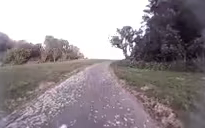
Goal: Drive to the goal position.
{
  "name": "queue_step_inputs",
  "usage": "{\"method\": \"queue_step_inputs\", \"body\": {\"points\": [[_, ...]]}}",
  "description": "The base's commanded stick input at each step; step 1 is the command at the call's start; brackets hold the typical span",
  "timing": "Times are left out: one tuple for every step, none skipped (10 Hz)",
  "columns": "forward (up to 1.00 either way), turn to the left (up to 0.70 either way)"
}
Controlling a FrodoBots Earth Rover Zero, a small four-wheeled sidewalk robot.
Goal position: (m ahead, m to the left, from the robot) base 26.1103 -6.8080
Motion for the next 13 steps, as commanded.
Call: {"method": "queue_step_inputs", "body": {"points": [[0.7,0.0],[0.7,0.0],[0.7,0.0],[0.7,0.03],[0.7,0.25],[0.7,0.35],[0.7,0.35],[0.7,0.19],[0.7,0.0],[0.7,0.0],[0.7,0.0],[0.7,0.0],[0.7,0.0]]}}
